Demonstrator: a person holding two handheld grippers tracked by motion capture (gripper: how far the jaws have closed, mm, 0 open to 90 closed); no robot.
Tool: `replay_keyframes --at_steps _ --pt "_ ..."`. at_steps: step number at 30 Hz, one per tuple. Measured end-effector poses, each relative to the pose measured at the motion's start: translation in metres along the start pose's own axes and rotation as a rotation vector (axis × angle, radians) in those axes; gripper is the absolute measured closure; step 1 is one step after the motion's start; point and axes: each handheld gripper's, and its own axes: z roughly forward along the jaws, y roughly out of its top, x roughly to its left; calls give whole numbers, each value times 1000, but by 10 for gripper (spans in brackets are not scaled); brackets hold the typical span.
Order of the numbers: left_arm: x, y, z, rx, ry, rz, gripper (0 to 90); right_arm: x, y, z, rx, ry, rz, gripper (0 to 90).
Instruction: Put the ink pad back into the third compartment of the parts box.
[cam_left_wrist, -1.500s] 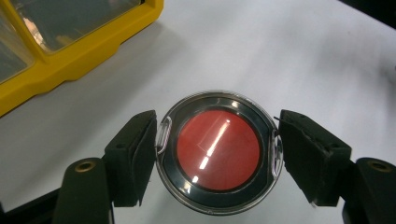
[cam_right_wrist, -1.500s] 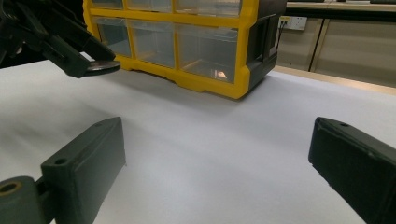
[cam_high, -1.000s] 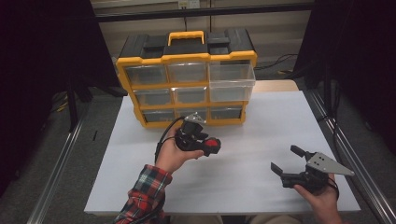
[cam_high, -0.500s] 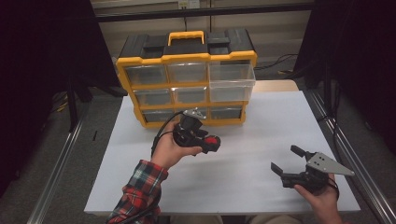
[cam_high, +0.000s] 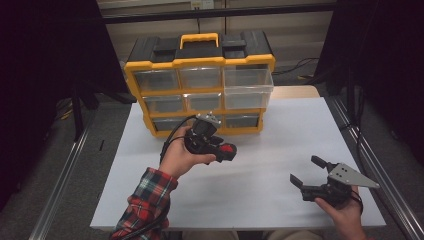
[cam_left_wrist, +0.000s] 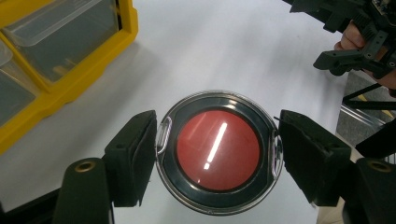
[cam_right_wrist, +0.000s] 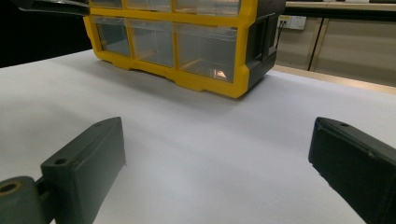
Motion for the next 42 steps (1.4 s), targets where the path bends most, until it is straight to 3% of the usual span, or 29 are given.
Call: replay_keyframes --at_steps 9,11,13,15,16,25,26,28,30,34,35,36,37,41,42 --pt "1 6 -9 18 -6 32 302 0 0 0 -1 1 -2 33" --pt "-2 7 -9 1 -10 0 302 0 0 0 -1 1 -1 33" --pt "-2 8 -11 8 -10 19 302 0 0 0 1 2 0 33" --pt "-3 10 -12 10 -9 6 302 0 0 0 1 3 0 33" --pt "-2 10 -14 26 -21 31 302 0 0 0 1 1 1 33" --pt "-3 17 -20 29 -28 36 302 0 0 0 -1 -1 2 33" --pt "-5 18 -21 30 -12 21 302 0 0 0 -1 -1 2 33" --pt "-4 20 -23 35 -23 40 302 0 0 0 0 0 3 33" --pt "-5 21 -24 29 -19 20 302 0 0 0 -1 0 2 33" --pt "-4 24 -28 36 -39 46 302 0 0 0 1 2 -1 33" --pt "-4 25 -29 47 -24 47 302 0 0 0 0 2 -1 33" --pt "-5 25 -29 26 -35 28 302 0 0 0 1 2 -1 33" --pt "-5 27 -31 54 -27 51 302 0 0 0 -1 0 1 33" --pt "-5 29 -33 52 -44 48 302 0 0 0 0 0 3 33" --pt "-6 30 -34 64 -30 53 303 0 0 0 0 0 1 33"
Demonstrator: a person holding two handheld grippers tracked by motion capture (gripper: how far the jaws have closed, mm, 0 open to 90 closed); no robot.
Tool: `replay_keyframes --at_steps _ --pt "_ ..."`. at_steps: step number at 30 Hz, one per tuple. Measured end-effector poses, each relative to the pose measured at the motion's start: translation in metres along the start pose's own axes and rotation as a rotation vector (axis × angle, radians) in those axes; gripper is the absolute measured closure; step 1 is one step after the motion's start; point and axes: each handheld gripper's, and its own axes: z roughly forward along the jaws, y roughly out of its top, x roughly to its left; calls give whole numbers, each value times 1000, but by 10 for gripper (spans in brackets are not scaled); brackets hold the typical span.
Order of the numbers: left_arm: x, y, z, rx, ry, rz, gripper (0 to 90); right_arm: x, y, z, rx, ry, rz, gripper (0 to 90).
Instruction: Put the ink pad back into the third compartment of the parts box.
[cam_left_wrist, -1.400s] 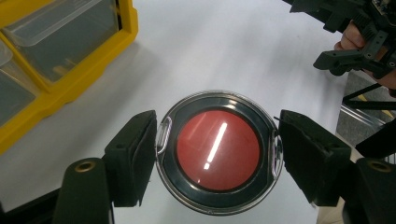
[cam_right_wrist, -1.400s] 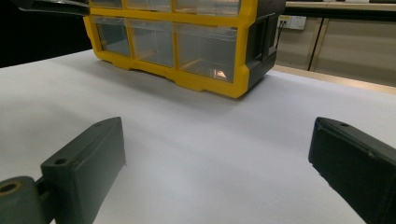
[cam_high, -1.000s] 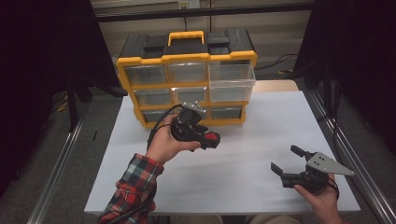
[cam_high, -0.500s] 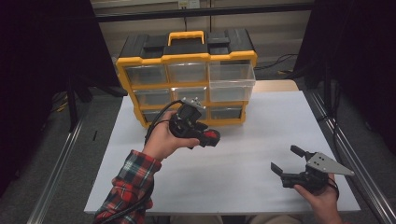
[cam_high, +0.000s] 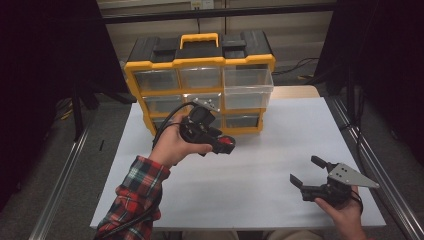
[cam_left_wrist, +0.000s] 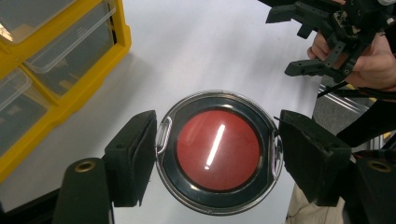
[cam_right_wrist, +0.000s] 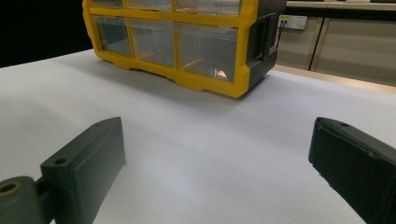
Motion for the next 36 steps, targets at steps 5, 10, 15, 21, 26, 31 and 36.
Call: replay_keyframes --at_steps 5,10,15,21,26,31,36 --pt "0 3 -2 -6 -6 2 302 0 0 0 0 1 0 32" --pt "-1 6 -4 -9 -17 -2 302 0 0 0 -1 2 -2 32" --pt "-1 10 -8 -15 -19 1 302 0 0 -1 -3 6 -2 32" --pt "-1 15 -12 -1 -14 0 303 0 0 -1 -6 2 -3 32" --pt "0 18 -16 -16 -27 -5 303 -1 0 -1 -7 0 0 32" --pt "1 21 -21 6 -16 2 302 -1 0 -1 -7 0 -2 32" --pt "3 23 -23 1 -22 -4 302 -1 0 -1 -8 0 0 32"
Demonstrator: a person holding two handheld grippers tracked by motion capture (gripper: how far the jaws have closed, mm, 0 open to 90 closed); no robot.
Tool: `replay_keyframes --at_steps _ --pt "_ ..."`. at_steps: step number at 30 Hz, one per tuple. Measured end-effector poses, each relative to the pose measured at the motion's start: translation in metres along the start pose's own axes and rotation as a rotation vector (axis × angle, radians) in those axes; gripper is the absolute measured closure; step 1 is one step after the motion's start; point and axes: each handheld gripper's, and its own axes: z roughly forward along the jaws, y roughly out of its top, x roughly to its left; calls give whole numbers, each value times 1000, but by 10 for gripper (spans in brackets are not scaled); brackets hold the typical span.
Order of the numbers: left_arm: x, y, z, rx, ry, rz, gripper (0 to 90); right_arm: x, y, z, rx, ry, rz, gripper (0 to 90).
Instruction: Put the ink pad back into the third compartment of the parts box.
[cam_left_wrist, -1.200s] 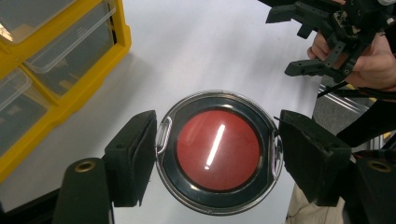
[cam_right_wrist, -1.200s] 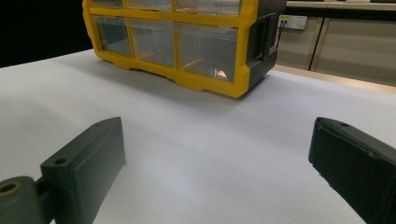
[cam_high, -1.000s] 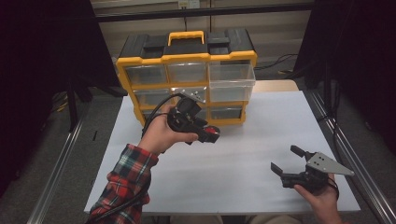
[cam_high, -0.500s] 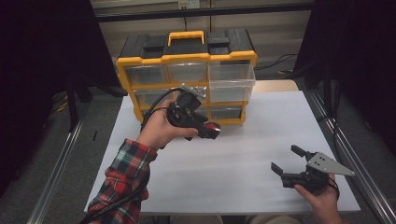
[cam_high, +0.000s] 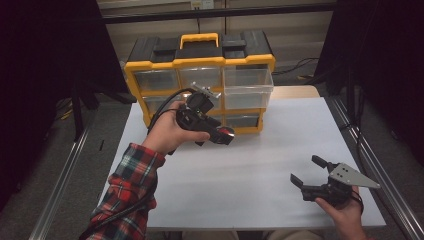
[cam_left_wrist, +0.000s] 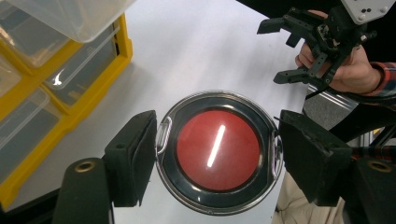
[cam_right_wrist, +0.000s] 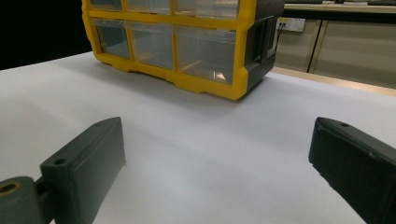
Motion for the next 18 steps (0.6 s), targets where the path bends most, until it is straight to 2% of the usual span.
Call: replay_keyframes --at_steps 7,8,10,15,16,18 --pt "2 4 -6 11 12 1 302 0 0 0 2 2 1 31" --pt "2 4 -5 -1 3 -4 302 0 0 0 0 0 4 31" --pt "2 6 -7 15 13 -4 302 0 0 0 -1 1 3 31" --pt "3 8 -9 15 -5 -3 302 0 0 0 0 1 5 31" --pt "3 9 -10 12 5 -5 302 -1 0 0 -2 -1 1 31" --pt "3 11 -11 13 -2 -3 302 0 0 0 0 -1 6 31"
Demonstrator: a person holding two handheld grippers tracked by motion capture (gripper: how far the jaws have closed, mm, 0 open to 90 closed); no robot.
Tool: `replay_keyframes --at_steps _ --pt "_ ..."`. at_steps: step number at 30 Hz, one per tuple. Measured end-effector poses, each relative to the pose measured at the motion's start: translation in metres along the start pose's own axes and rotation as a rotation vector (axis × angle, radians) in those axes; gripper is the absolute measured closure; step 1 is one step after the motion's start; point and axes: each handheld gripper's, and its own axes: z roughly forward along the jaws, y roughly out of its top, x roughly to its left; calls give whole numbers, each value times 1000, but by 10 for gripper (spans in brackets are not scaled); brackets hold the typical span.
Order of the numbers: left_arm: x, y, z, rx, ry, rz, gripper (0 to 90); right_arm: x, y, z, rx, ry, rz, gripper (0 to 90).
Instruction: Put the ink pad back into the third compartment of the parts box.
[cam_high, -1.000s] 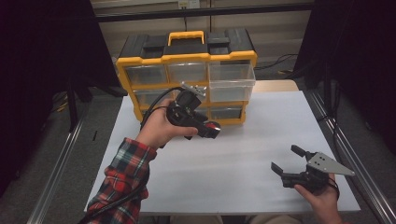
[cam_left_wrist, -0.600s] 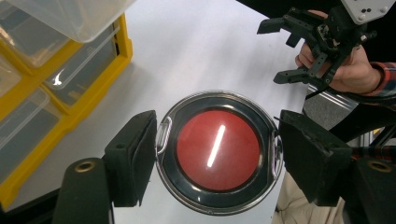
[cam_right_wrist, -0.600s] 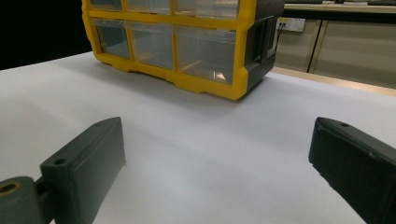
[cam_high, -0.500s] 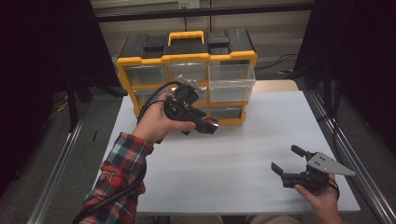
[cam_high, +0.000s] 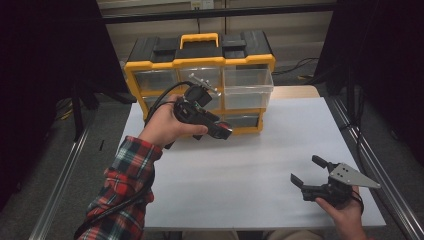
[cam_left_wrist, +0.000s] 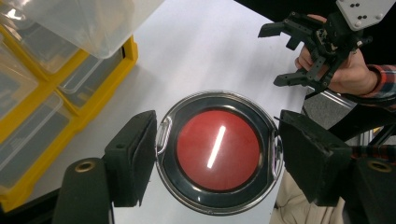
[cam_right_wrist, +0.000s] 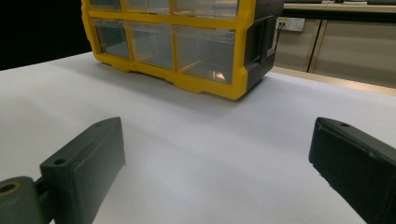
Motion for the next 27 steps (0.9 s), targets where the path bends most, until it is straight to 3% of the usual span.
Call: replay_keyframes --at_steps 3,4,13,17,26,27 --pt "0 2 -2 -4 5 0 303 0 0 0 -2 -1 -5 30" --pt "0 2 -3 -2 1 -18 302 0 0 0 0 0 1 30" --pt "-1 10 -9 -10 8 -7 302 0 0 0 -1 0 1 29" --pt "-1 16 -12 10 17 9 302 0 0 0 0 -1 0 30" --pt "-2 24 -17 -1 11 2 302 0 0 1 -3 3 5 30" --pt "-1 25 -18 7 13 16 302 0 0 1 -5 1 9 30"
